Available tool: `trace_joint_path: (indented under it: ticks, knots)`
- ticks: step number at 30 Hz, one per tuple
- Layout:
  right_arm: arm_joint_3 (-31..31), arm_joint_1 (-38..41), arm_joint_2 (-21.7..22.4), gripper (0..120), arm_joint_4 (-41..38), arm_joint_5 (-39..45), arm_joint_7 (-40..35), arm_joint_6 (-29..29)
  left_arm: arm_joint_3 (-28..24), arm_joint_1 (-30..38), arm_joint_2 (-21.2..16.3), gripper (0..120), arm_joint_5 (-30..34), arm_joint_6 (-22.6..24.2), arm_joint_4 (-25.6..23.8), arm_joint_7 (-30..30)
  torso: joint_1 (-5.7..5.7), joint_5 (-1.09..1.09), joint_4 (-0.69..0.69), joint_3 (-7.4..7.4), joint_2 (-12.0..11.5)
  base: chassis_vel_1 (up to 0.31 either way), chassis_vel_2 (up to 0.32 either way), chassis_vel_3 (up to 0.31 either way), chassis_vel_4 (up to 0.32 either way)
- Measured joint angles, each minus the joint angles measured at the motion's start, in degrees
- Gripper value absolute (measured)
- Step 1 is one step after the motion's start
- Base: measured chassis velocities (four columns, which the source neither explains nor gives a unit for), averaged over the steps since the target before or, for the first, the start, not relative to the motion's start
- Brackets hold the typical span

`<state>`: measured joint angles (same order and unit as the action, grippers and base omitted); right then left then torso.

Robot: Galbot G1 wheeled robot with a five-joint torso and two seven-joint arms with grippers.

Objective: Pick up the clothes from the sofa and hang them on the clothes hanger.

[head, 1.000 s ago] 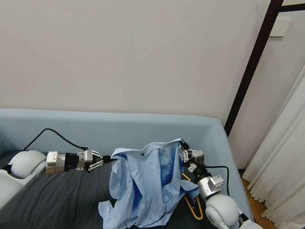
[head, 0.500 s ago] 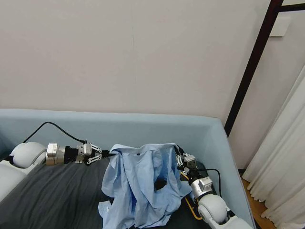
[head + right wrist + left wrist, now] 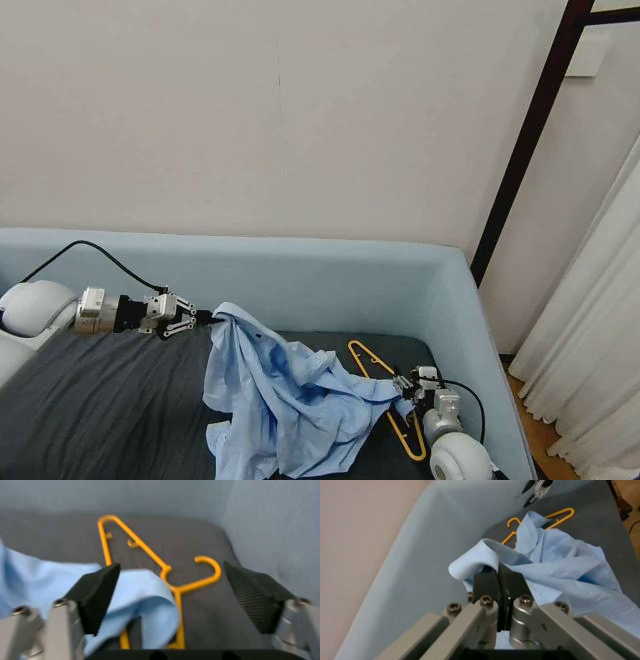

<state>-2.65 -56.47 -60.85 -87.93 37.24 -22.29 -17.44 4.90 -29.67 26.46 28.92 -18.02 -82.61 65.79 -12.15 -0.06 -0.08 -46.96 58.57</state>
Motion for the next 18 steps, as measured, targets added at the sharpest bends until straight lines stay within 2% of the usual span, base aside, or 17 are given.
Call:
trace_joint_path:
  ticks: [2,4,5,12,18]
  knots:
    - [-0.1,1.09,-0.36,93,3.05,-1.13,0.66,-2.23,0.47,0.48,-1.32,0,0.42,-0.05,0.19,0.37,0.0,0.0,0.0,0.0,0.0,0.0,0.0,0.0,0.0]
    - [-0.1,1.18,-0.43,95,3.33,-1.22,0.66,-2.39,0.5,0.5,-1.39,0,0.44,-0.05,0.21,0.4,0.0,0.01,0.0,0.0,0.0,0.0,0.0,0.0,0.0]
    - [-0.14,1.89,-1.1,99,5.81,-1.91,0.58,-3.31,0.79,1.09,-2.47,0,0.68,-0.23,0.77,0.91,0.0,0.02,0.01,0.0,0.0,0.0,0.0,0.0,0.0]
    - [-0.27,2.43,-2.6,100,9.7,-4.79,0.54,-3.5,1.43,3.17,-5.59,0,2.49,-1.62,4.14,1.97,0.0,0.02,0.01,0.0,0.0,0.0,0.0,0.0,0.0]
    - [0.02,3.91,-4.19,100,13.72,-8.38,1.08,-3.34,1.58,2.47,-5.63,0,3.12,-2.16,3.6,1.83,0.0,0.0,0.01,0.0,0.0,0.0,0.0,0.0,0.0]
